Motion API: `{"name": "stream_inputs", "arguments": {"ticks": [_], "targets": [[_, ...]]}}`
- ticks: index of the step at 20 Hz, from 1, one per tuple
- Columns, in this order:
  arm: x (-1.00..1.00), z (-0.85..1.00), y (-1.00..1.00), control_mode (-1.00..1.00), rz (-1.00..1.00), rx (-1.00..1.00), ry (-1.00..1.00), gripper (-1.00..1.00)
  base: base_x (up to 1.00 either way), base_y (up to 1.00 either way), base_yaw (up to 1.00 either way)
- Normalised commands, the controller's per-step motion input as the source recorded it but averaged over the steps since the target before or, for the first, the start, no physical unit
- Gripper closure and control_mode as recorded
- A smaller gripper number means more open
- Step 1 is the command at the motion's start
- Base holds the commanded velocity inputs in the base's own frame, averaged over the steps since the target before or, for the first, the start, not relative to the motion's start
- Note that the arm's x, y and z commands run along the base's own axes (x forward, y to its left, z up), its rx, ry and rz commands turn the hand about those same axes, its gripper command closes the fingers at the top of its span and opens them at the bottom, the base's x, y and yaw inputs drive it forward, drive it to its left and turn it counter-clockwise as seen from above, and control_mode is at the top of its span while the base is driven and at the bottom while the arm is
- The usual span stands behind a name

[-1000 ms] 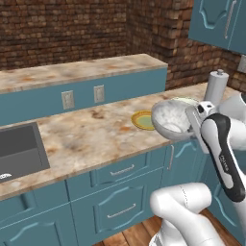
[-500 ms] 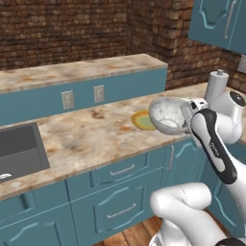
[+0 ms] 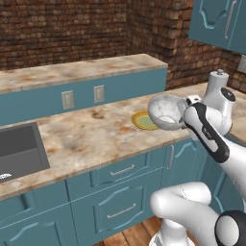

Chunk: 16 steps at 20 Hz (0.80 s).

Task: Move the bowls from the cabinet to the plates on the dining table.

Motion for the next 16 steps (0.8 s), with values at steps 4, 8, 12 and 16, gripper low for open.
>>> {"name": "stream_inputs", "arguments": {"ticks": [4, 8, 12, 16], "targets": [[0.45, -0.10, -0.11, -1.00, 0.00, -0.03, 0.00, 1.00, 0.00, 0.00, 0.00], [0.45, -0.09, -0.08, -1.00, 0.00, -0.03, 0.00, 1.00, 0.00, 0.00, 0.00], [0.43, -0.15, -0.05, -1.00, 0.00, -0.02, 0.00, 1.00, 0.00, 0.00, 0.00], [0.36, -0.22, -0.01, -1.00, 0.00, 0.00, 0.00, 1.00, 0.00, 0.00, 0.00]]}}
